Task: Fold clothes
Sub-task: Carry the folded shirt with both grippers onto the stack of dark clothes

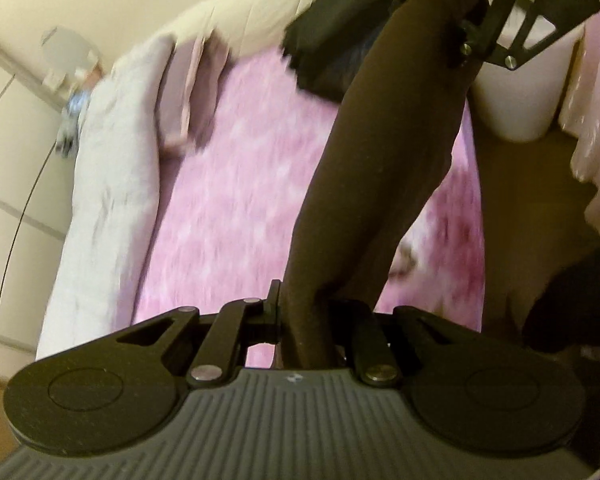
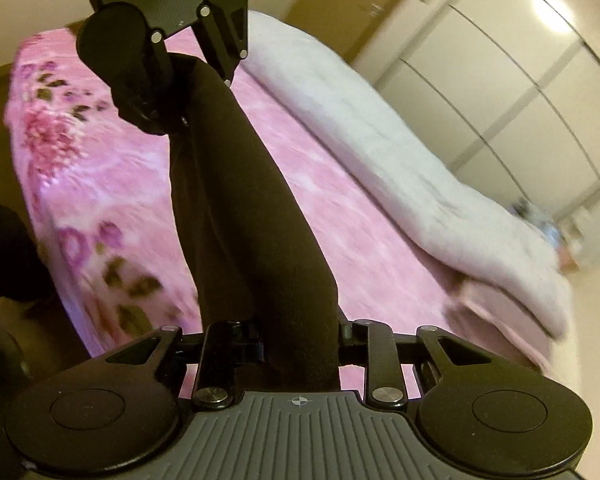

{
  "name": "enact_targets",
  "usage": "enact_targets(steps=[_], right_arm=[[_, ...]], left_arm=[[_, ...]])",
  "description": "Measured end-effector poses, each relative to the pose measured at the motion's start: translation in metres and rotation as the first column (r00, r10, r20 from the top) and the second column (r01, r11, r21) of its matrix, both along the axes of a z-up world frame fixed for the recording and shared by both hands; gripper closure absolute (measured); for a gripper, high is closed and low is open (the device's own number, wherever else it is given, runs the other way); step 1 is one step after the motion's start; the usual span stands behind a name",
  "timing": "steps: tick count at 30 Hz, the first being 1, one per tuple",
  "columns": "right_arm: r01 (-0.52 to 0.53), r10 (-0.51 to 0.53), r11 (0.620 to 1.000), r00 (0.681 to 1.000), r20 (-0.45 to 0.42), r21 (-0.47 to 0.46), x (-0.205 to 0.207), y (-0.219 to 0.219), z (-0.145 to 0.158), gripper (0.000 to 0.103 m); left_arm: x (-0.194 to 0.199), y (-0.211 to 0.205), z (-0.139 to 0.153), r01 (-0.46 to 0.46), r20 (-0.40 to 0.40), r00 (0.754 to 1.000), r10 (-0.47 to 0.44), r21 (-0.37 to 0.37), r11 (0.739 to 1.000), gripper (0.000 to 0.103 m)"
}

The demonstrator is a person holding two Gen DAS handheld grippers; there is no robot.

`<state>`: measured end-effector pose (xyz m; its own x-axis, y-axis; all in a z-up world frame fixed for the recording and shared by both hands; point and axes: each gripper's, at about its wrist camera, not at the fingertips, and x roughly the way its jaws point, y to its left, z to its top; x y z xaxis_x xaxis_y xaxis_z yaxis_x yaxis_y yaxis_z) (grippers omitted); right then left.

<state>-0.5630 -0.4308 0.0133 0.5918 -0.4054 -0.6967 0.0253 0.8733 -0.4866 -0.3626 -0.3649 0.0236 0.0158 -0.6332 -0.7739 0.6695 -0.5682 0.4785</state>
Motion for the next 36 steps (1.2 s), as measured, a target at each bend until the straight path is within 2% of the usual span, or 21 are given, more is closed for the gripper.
enact_targets(steps=[5, 8, 12, 17, 19, 23, 27, 30, 31, 33, 35, 36], right_arm=[[0.143, -0.143, 0.989, 0.99, -0.007, -0.037, -0.056, -0.032, 0.033, 0.076], [0.223, -0.225, 0.973, 0.974, -0.015, -0.062, -0.086, -0.052, 0.053, 0.076], [0.339, -0.343, 0.935, 0.939, -0.028, -0.108, -0.114, -0.076, 0.072, 0.076], [0.453, -0.462, 0.876, 0.887, -0.019, -0.169, -0.146, -0.113, 0.09, 0.076], [0.476, -0.486, 0.86, 0.874, -0.012, -0.187, -0.161, -0.135, 0.095, 0.076], [0.491, -0.503, 0.843, 0.864, 0.0, -0.22, -0.192, -0.193, 0.098, 0.076], [0.452, -0.464, 0.857, 0.886, 0.011, -0.249, -0.227, -0.28, 0.095, 0.075], [0.402, -0.413, 0.873, 0.91, 0.019, -0.277, -0.253, -0.357, 0.09, 0.075], [0.39, -0.401, 0.87, 0.916, 0.027, -0.3, -0.259, -0.381, 0.088, 0.075], [0.371, -0.38, 0.857, 0.924, 0.05, -0.357, -0.27, -0.422, 0.083, 0.075], [0.364, -0.365, 0.843, 0.928, 0.075, -0.397, -0.279, -0.45, 0.067, 0.074], [0.364, -0.363, 0.841, 0.928, 0.083, -0.4, -0.283, -0.461, 0.054, 0.074]], left_arm=[[-0.055, -0.052, 0.015, 0.113, -0.005, 0.994, -0.113, -0.052, 0.992, 0.092], [-0.079, -0.082, 0.02, 0.206, -0.008, 0.978, -0.208, -0.089, 0.974, 0.092], [-0.111, -0.124, 0.025, 0.335, -0.002, 0.941, -0.338, -0.139, 0.932, 0.092], [-0.154, -0.184, 0.037, 0.468, 0.031, 0.881, -0.472, -0.198, 0.861, 0.092], [-0.172, -0.211, 0.044, 0.491, 0.037, 0.868, -0.495, -0.213, 0.845, 0.092], [-0.218, -0.281, 0.053, 0.507, 0.07, 0.859, -0.507, -0.247, 0.826, 0.092], [-0.271, -0.362, 0.058, 0.468, 0.1, 0.883, -0.459, -0.265, 0.843, 0.092], [-0.304, -0.428, 0.059, 0.394, 0.095, 0.919, -0.383, -0.281, 0.875, 0.092], [-0.316, -0.449, 0.059, 0.375, 0.106, 0.927, -0.36, -0.295, 0.879, 0.092], [-0.334, -0.479, 0.054, 0.346, 0.13, 0.938, -0.321, -0.328, 0.879, 0.092], [-0.349, -0.502, 0.034, 0.32, 0.137, 0.947, -0.291, -0.332, 0.887, 0.092], [-0.353, -0.51, 0.019, 0.312, 0.13, 0.95, -0.285, -0.311, 0.897, 0.092]])
